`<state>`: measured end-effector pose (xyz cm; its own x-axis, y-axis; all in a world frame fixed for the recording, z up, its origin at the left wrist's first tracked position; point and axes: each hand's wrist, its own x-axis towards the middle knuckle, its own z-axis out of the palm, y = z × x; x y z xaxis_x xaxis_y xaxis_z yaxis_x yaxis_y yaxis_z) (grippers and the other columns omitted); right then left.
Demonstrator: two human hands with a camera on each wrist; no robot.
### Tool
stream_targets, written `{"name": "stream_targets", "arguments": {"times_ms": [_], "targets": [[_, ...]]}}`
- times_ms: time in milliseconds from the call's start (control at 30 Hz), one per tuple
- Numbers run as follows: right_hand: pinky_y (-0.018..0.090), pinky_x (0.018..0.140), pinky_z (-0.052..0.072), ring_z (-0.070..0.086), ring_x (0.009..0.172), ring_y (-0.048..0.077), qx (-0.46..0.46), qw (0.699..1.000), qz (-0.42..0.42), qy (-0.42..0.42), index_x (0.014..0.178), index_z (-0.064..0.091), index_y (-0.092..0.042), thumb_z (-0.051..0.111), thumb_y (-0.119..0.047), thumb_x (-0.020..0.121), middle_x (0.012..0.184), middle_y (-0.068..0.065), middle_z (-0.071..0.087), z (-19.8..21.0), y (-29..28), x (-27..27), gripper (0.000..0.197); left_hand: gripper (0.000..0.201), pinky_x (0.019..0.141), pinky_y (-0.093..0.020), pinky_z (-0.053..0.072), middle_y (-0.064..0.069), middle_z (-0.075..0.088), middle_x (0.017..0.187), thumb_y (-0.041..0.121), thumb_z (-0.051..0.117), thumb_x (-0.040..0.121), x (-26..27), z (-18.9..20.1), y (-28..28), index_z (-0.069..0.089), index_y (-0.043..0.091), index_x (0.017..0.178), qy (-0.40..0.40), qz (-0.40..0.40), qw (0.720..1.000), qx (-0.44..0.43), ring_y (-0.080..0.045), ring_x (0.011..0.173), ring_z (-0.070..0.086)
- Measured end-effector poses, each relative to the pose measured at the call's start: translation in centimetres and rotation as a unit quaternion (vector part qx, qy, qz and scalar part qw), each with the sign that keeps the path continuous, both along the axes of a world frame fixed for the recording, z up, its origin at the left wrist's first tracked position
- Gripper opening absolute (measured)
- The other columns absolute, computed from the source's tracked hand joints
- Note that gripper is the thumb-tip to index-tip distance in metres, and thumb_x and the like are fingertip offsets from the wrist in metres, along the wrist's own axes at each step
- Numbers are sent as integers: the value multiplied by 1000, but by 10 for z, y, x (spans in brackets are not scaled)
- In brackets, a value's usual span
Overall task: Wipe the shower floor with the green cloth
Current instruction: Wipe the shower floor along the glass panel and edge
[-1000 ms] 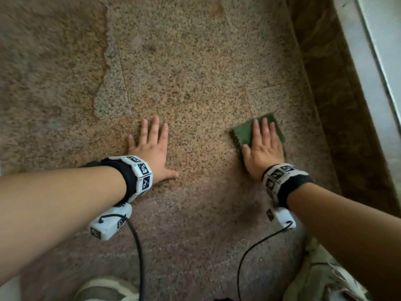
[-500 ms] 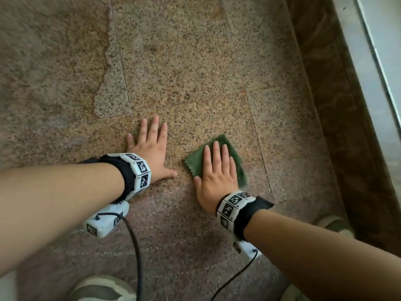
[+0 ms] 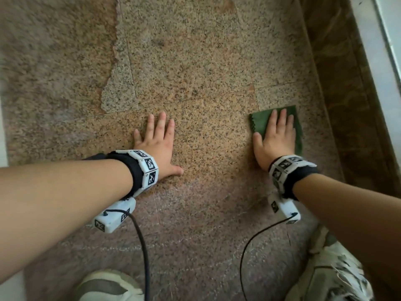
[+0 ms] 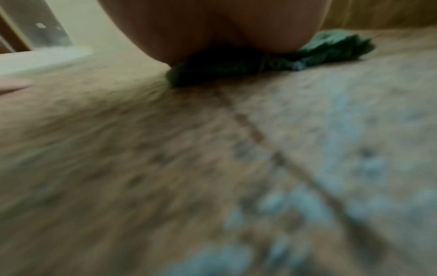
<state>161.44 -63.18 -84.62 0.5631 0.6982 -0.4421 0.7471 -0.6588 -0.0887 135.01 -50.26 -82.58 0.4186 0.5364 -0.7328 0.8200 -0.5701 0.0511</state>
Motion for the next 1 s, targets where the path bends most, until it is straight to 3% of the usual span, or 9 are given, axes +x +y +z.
{"name": "stream_targets", "arguments": {"times_ms": [133, 233, 367, 433, 533, 633, 767, 900, 1000], "targets": [[48, 117, -14, -34, 141, 29, -37, 991, 116, 56, 149, -29, -16, 24, -53, 98, 154, 10, -37, 5, -12, -90, 82, 139, 116, -63, 1, -6, -43, 152, 78, 65, 68, -1, 0, 0, -29, 16, 149, -5, -5, 1000, 3, -34, 142, -34], [43, 116, -18, -35, 141, 26, -35, 969, 215, 113, 152, -23, -19, 28, -52, 96, 157, 7, -32, 7, -28, -148, 82, 136, 116, -64, 3, -8, -40, 154, 71, 69, 71, -1, 0, 0, -26, 14, 150, -10, -7, 1000, 6, -35, 143, -31], [42, 121, -9, -27, 145, 19, -28, 957, 278, 78, 153, -19, -28, 28, -58, 96, 159, -1, -25, 7, -31, -117, 79, 136, 116, -64, 2, -8, -41, 153, 72, 67, 71, -1, -1, 1, -27, 15, 150, -9, -8, 1000, 6, -35, 142, -32], [42, 119, -10, -24, 146, 19, -28, 967, 250, 49, 152, -21, -30, 28, -64, 94, 159, -2, -26, 8, -25, -71, 83, 138, 116, -63, 0, -6, -44, 151, 77, 65, 69, -1, -1, 1, -29, 16, 149, -4, -7, 1000, 0, -34, 141, -34], [41, 122, 0, -11, 150, 22, -27, 989, 145, -1, 155, -10, -29, 38, -69, 89, 163, 1, -13, 12, -13, 9, 91, 139, 116, -63, 0, -6, -44, 151, 78, 65, 68, -1, -1, 1, -29, 16, 149, -6, -2, 1000, -1, -34, 141, -35], [41, 122, 5, -7, 150, 24, -34, 995, 92, 7, 157, -3, -25, 46, -65, 89, 164, 4, -9, 10, -9, 38, 93, 140, 116, -64, 0, -6, -44, 151, 78, 65, 67, -1, -1, 0, -29, 16, 150, -6, -3, 1000, 0, -34, 141, -35], [46, 121, -2, -15, 149, 30, 0, 997, 77, 8, 155, -10, -20, 39, -64, 91, 162, 9, -16, 2, -10, -14, 92, 139, 116, -63, -1, -6, -44, 151, 79, 64, 67, -1, -1, 0, -29, 16, 149, -4, -5, 1000, 1, -34, 141, -35], [47, 119, -11, -31, 144, 27, -11, 975, 210, 75, 153, -20, -25, 27, -73, 88, 158, 4, -30, 9, -28, -93, 94, 138, 115, -63, -1, -7, -43, 152, 79, 64, 68, -1, 0, 0, -29, 16, 149, -3, -10, 1000, 6, -34, 142, -34], [41, 121, -3, -17, 149, 20, 37, 966, 229, 113, 157, -1, -26, 23, -67, 91, 163, 0, -12, 10, -35, -113, 81, 138, 116, -64, 1, -7, -42, 153, 77, 65, 69, -1, -1, 1, -27, 15, 150, -4, -12, 1000, 13, -35, 142, -33]]}}
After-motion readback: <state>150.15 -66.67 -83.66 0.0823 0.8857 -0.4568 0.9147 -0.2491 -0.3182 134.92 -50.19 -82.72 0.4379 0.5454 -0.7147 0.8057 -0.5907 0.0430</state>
